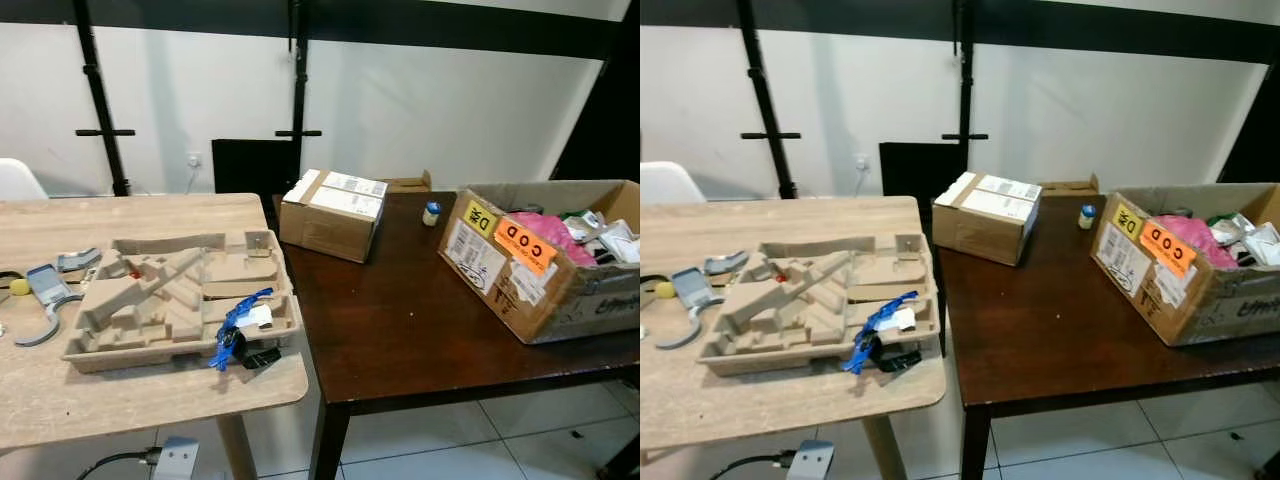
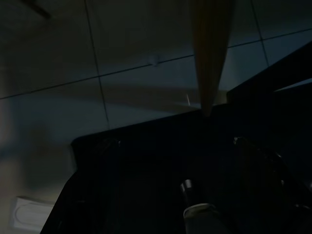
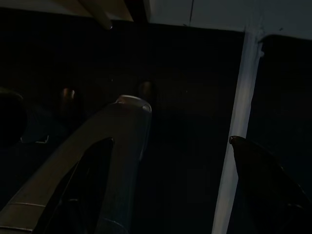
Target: Picking trash to rubbish bin
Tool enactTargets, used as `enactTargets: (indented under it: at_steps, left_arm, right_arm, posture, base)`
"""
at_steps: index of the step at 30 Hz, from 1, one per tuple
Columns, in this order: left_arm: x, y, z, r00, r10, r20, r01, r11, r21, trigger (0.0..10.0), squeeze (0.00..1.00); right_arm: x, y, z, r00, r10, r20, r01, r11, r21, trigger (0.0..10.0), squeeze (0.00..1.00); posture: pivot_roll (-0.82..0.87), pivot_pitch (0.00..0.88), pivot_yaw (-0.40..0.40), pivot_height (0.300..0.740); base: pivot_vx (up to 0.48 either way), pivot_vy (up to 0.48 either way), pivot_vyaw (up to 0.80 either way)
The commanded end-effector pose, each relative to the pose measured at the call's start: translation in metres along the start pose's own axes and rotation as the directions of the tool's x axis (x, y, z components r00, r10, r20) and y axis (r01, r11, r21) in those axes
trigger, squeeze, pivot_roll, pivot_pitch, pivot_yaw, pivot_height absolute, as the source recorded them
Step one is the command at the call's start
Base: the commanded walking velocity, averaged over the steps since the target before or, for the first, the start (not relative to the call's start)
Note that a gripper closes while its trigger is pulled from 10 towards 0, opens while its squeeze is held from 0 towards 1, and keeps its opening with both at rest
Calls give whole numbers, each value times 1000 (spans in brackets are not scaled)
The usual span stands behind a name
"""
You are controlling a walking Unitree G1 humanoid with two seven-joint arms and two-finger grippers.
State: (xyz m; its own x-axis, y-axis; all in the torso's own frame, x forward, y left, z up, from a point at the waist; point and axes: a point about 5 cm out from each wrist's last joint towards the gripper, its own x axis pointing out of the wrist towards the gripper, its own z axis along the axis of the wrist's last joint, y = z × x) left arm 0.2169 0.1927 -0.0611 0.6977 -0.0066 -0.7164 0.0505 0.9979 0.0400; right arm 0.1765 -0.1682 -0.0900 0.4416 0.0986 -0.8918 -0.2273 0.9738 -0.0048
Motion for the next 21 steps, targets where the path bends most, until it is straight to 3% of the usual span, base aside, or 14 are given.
enactTargets:
  at_steps: [1,21]
  left_arm:
    - [-1,1,-3,1000,1,-13,-1,1000,-8,10000,0]
    - [-1,1,-3,1000,-11,-15,11,1000,-7,10000,0]
  right_arm:
    - [0,-2,-2,1000,-9,-2,9,1000,5,10000,0]
    - [-1,-2,-5,1000,-10,-3,10,1000,3,10000,0]
  posture:
    - [89,8,-38,740]
    - [87,0,-34,740]
  base:
    - [0,270,0]
    - [0,327,0]
